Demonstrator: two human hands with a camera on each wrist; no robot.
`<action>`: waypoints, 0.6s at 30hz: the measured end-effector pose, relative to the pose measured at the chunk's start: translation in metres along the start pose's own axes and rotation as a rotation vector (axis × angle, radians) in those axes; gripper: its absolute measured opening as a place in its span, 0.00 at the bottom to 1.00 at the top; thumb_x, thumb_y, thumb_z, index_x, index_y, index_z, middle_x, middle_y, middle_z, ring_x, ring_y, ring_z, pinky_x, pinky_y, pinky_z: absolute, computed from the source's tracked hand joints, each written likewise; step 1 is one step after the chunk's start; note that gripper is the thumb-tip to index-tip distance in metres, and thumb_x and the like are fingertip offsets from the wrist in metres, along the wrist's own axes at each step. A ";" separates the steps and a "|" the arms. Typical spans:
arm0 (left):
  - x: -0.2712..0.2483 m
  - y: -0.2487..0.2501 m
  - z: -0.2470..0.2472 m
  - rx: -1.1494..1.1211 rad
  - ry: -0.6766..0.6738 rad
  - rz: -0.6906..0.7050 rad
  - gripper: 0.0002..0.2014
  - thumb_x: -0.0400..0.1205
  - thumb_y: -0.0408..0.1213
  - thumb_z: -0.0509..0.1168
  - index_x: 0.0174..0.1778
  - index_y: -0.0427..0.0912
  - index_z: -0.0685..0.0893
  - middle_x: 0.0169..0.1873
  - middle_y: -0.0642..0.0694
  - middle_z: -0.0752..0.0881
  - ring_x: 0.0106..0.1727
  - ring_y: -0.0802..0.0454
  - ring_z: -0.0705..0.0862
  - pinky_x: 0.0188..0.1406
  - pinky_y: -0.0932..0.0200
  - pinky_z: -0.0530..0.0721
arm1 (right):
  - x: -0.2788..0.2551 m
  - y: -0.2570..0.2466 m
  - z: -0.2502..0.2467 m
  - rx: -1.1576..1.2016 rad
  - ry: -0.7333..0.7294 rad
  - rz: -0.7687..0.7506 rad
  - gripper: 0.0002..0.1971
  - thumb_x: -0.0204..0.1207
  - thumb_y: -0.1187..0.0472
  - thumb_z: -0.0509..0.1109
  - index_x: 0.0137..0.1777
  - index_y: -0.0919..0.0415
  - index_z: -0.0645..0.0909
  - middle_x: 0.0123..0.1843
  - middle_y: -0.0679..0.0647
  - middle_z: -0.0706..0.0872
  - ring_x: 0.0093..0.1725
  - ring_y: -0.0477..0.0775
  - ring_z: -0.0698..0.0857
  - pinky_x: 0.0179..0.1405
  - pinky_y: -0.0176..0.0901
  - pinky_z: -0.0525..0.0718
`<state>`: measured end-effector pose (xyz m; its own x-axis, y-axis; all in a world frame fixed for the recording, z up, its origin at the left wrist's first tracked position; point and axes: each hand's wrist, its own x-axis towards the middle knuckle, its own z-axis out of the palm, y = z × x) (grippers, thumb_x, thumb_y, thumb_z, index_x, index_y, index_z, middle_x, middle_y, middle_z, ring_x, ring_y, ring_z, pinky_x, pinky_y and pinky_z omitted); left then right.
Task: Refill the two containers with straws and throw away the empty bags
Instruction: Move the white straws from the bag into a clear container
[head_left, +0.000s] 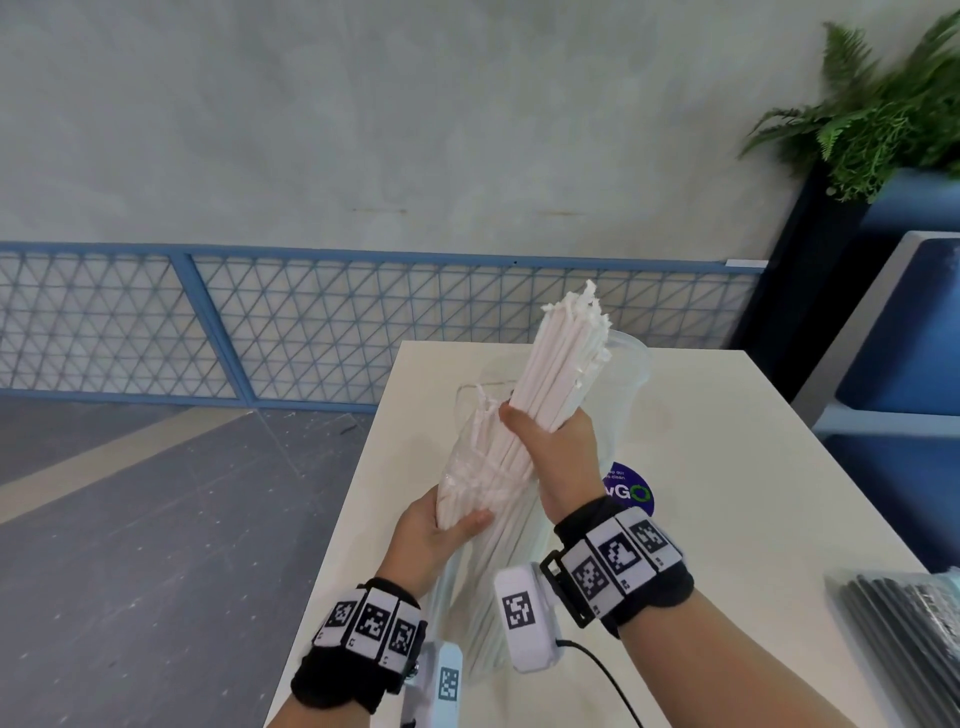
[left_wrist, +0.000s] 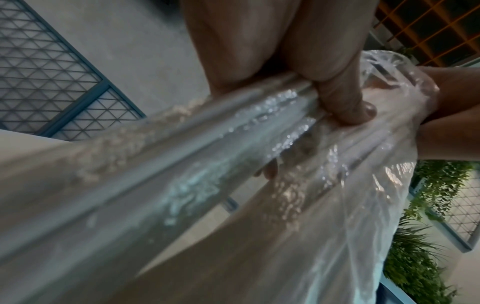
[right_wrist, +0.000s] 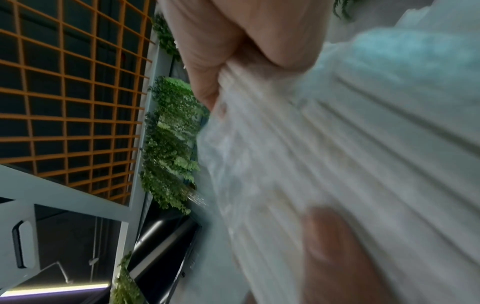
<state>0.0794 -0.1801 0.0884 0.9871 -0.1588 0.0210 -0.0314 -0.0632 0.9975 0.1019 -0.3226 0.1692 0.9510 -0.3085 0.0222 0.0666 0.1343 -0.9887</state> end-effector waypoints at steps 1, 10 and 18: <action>0.001 0.000 0.000 -0.004 0.006 -0.010 0.12 0.73 0.40 0.74 0.49 0.53 0.82 0.47 0.53 0.89 0.46 0.67 0.88 0.44 0.72 0.83 | 0.003 -0.004 0.000 0.021 0.012 -0.016 0.14 0.67 0.67 0.76 0.53 0.70 0.83 0.47 0.63 0.88 0.49 0.61 0.88 0.47 0.50 0.87; 0.000 -0.001 -0.001 0.000 0.054 -0.014 0.09 0.74 0.35 0.72 0.47 0.51 0.83 0.42 0.54 0.90 0.41 0.64 0.88 0.42 0.68 0.84 | -0.001 0.005 0.004 -0.067 -0.111 0.055 0.13 0.64 0.66 0.80 0.48 0.62 0.84 0.48 0.62 0.89 0.49 0.60 0.88 0.41 0.46 0.85; -0.001 -0.002 -0.007 0.027 0.144 -0.038 0.09 0.74 0.39 0.72 0.49 0.45 0.84 0.43 0.51 0.90 0.47 0.59 0.87 0.39 0.76 0.81 | 0.013 -0.020 -0.003 0.311 0.031 0.054 0.05 0.70 0.72 0.72 0.37 0.63 0.83 0.39 0.60 0.86 0.42 0.57 0.85 0.46 0.48 0.83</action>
<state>0.0796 -0.1725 0.0866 0.9999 -0.0132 -0.0052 0.0040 -0.0930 0.9957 0.1119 -0.3319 0.1890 0.9465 -0.3205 -0.0387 0.1094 0.4310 -0.8957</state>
